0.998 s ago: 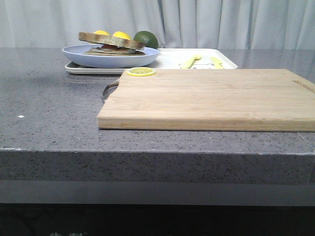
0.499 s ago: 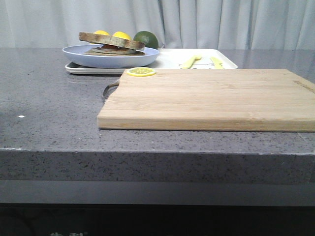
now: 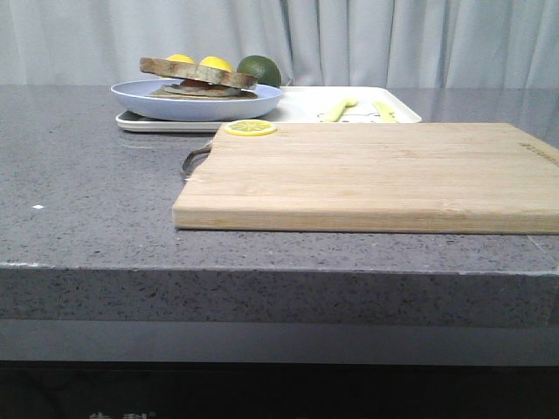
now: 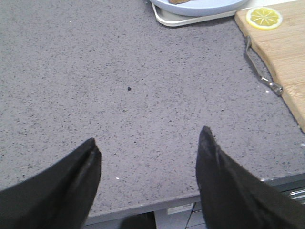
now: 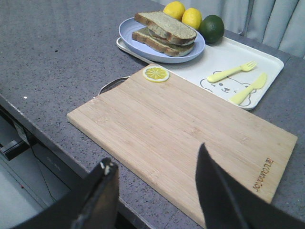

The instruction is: Place bread and move sandwich to tray

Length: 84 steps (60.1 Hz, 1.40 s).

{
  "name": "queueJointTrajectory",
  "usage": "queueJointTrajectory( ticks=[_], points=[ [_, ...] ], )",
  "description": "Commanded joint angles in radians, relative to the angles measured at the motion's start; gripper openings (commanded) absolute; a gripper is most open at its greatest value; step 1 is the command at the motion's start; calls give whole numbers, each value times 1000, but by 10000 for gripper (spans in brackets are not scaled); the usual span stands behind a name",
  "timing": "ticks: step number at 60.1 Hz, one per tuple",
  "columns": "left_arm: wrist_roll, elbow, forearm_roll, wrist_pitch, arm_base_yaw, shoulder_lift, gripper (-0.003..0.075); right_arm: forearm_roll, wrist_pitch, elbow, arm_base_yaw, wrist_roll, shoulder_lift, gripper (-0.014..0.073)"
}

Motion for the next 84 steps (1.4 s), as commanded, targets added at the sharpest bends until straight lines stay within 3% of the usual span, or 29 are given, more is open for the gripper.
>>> queueJointTrajectory(
  ticks=[1, 10, 16, 32, 34, 61, 71, 84],
  points=[
    [-15, -25, -23, -67, -7, -2, 420, -3, -81, -27, -6, -1, 3, 391],
    [-15, -25, -25, -69, -7, -2, 415, -3, -81, -27, -6, -1, 3, 391],
    [-15, -25, -25, -71, -7, -2, 338, -3, -82, -27, -6, -1, 3, 351],
    [-15, -25, -23, -71, -7, -2, -18, -3, -73, -27, -6, -1, 3, -46],
    [-15, -25, -23, -71, -7, -2, -17, -3, -73, -27, -6, -1, 3, -77],
    [-15, -22, -23, -81, -7, -3, -18, -3, -74, -27, -6, -1, 3, -67],
    [-15, 64, -27, -163, 6, -91, -18, -3, -74, -27, -6, -1, 3, -67],
    [-15, 246, -20, -267, 101, -285, -18, -3, -74, -27, -6, -1, 3, -67]
  ],
)
